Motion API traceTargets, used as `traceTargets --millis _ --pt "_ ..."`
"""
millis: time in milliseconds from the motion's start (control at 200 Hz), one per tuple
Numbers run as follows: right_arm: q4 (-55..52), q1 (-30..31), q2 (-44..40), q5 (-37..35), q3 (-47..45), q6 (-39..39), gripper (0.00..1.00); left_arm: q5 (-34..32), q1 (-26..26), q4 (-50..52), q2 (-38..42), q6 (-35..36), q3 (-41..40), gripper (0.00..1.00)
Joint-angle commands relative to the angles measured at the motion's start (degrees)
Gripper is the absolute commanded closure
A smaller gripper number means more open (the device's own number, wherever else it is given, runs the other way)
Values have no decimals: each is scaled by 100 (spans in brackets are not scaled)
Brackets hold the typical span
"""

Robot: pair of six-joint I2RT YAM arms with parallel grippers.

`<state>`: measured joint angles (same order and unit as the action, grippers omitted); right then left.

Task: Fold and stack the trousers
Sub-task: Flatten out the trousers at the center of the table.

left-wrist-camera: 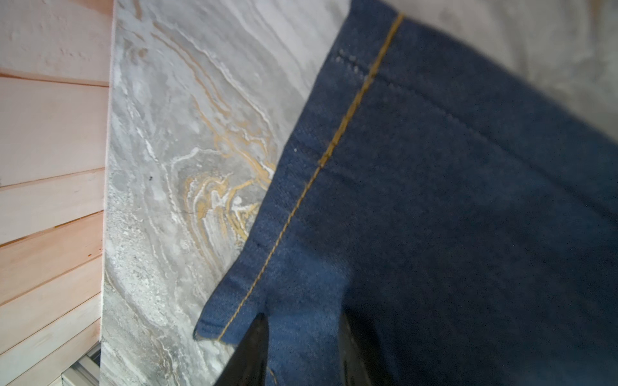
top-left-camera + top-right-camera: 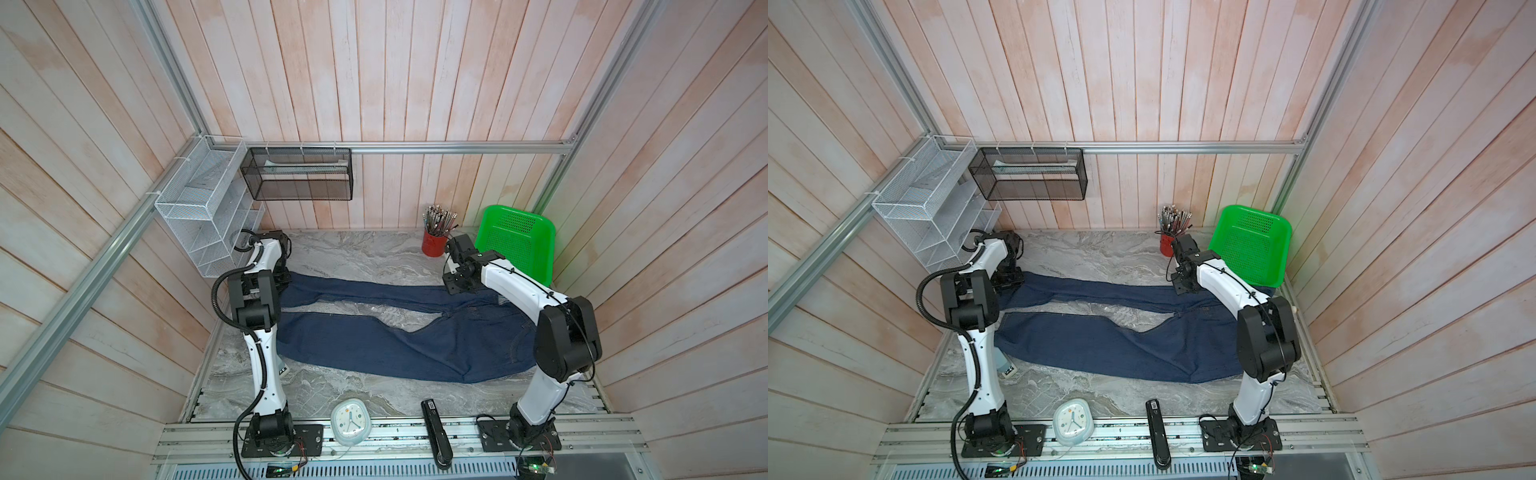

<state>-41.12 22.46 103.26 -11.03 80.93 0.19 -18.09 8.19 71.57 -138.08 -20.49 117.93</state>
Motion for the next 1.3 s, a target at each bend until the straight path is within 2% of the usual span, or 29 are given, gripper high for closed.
traceTargets --millis 0,195,360,535,615,720,960,1130,1295 --pt "59 22 173 214 94 -769 41 444 23 52 -138 30 -206 62" --pt "54 23 247 569 57 -1394 41 506 38 75 -135 44 -216 62" --pt "-184 -61 541 527 149 -1574 43 508 69 85 -123 50 -183 62" --pt "-429 -140 902 733 410 -1644 52 509 69 85 -114 51 -224 62" --pt "-442 -177 980 661 501 -1636 62 506 69 85 -114 60 -217 62" --pt "-485 -279 1031 524 762 -1563 100 503 69 85 -131 57 -222 62" --pt "-263 -326 750 335 1856 -1636 100 365 69 91 -166 56 -308 63" --pt "-764 -486 1472 184 2824 -1808 100 265 76 85 -164 56 -334 63" --pt "-740 -630 1977 39 2866 -1917 100 147 102 70 -123 50 -366 64"
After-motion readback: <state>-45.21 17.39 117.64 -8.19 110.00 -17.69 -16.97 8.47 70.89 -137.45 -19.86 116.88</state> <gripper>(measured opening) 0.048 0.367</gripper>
